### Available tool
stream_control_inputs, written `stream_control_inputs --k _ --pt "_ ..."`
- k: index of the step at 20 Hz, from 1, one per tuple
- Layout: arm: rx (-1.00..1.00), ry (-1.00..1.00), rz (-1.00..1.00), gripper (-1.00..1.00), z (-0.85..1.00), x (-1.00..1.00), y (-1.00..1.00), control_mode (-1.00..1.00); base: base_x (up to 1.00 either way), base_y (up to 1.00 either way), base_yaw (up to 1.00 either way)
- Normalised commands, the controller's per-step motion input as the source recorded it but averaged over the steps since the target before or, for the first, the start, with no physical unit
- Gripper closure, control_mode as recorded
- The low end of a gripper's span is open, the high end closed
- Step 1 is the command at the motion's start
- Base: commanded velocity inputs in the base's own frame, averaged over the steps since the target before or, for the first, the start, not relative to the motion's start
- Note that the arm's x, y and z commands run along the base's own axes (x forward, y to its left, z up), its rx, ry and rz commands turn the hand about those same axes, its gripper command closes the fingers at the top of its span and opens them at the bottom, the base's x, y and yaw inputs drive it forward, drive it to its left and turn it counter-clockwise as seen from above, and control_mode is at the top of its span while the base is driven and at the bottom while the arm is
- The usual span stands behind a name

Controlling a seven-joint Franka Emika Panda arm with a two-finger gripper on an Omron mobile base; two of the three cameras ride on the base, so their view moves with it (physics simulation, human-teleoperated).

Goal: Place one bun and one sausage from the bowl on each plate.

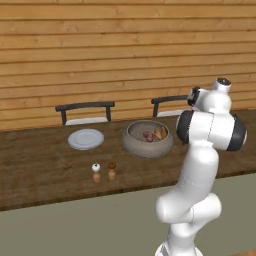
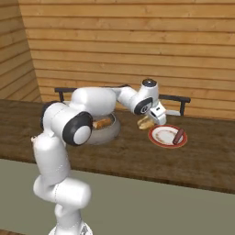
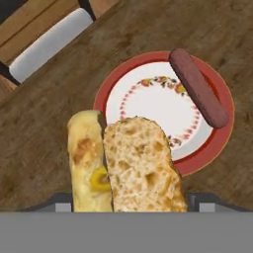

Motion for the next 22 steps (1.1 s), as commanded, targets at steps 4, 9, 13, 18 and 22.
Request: stream_control_inputs --k 4,9,13,18,22 --pt "0.0 0.0 0.09 1.0 -0.53 0.0 -0.77 -1.0 0.0 0.0 0.0" --pt "0.0 0.05 0.09 1.0 -0.48 0.18 -0.19 -1.0 0.0 0.0 0.0" --pt "0.0 0.1 0.06 -1.0 -0.34 0.32 0.2 -1.0 0.0 0.0 0.0" --pt "0.01 0.09 0.02 -1.0 -0.07 0.65 0.01 -1.0 0.0 0.0 0.0" --pt "0.0 0.03 0.0 -1.0 0.0 0.34 -0.14 -1.0 0.0 0.0 0.0"
